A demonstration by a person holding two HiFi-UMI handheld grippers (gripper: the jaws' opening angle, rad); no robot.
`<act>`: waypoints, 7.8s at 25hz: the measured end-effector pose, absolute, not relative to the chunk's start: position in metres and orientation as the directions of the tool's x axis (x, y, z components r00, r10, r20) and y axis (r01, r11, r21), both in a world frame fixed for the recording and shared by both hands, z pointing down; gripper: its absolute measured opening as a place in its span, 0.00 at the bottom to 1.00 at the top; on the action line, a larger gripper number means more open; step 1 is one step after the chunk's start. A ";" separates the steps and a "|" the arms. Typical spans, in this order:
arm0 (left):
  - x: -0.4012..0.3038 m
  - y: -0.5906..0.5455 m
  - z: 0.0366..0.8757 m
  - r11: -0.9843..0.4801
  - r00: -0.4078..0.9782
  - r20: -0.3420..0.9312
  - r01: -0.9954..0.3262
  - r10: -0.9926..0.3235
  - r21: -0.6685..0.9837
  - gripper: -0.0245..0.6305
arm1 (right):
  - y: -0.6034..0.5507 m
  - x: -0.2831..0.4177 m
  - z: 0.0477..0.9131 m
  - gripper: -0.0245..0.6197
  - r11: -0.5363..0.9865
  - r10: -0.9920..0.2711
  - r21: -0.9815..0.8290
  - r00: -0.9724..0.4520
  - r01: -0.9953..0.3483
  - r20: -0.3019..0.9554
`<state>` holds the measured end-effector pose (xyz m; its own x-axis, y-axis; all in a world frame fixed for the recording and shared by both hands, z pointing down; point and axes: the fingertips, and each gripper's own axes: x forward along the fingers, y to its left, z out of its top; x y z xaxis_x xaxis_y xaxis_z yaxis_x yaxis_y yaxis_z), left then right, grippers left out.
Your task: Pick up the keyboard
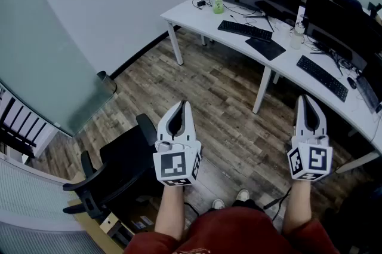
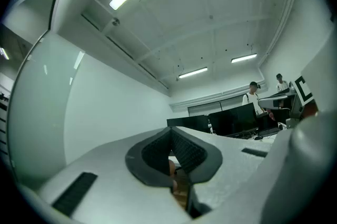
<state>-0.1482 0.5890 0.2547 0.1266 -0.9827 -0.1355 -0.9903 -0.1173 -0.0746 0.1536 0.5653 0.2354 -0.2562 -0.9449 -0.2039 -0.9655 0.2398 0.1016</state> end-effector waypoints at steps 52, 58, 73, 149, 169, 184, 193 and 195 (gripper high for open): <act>-0.138 0.297 0.300 -0.255 0.260 -0.019 -0.958 -0.966 -0.132 0.29 | 0.302 0.166 0.307 0.33 0.168 -0.981 0.014 -0.169 -0.986 -0.096; -0.112 0.231 0.310 -0.319 0.316 0.043 -0.942 -0.948 -0.109 0.50 | 0.245 0.192 0.316 0.52 0.161 -0.983 -0.024 -0.159 -0.987 -0.089; -0.115 0.142 0.318 -0.276 0.273 0.039 -0.949 -0.961 -0.153 0.51 | 0.156 0.193 0.324 0.58 0.168 -0.982 -0.012 -0.166 -0.986 -0.091; -0.094 -0.444 0.645 -0.510 0.463 0.746 -0.838 -0.479 0.193 0.52 | -0.341 0.239 0.659 0.71 -0.101 -0.689 -0.220 -0.092 -0.970 0.719; -0.085 -0.448 0.693 -0.480 0.428 0.883 -0.826 -0.192 0.296 0.55 | -0.345 0.239 0.696 0.74 -0.064 -0.519 -0.258 -0.188 -0.964 0.834; -0.089 -0.441 0.688 -0.473 0.399 0.889 -0.843 -0.226 0.258 0.55 | -0.346 0.239 0.692 0.74 -0.062 -0.516 -0.240 -0.175 -0.969 0.838; -0.097 -0.436 0.658 -0.481 0.394 0.842 -0.856 -0.369 0.189 0.54 | -0.355 0.238 0.661 0.74 -0.040 -0.633 -0.190 -0.122 -0.981 0.764; -0.098 -0.438 0.649 -0.486 0.393 0.825 -0.857 -0.406 0.170 0.55 | -0.358 0.236 0.653 0.74 -0.035 -0.654 -0.189 -0.120 -0.981 0.747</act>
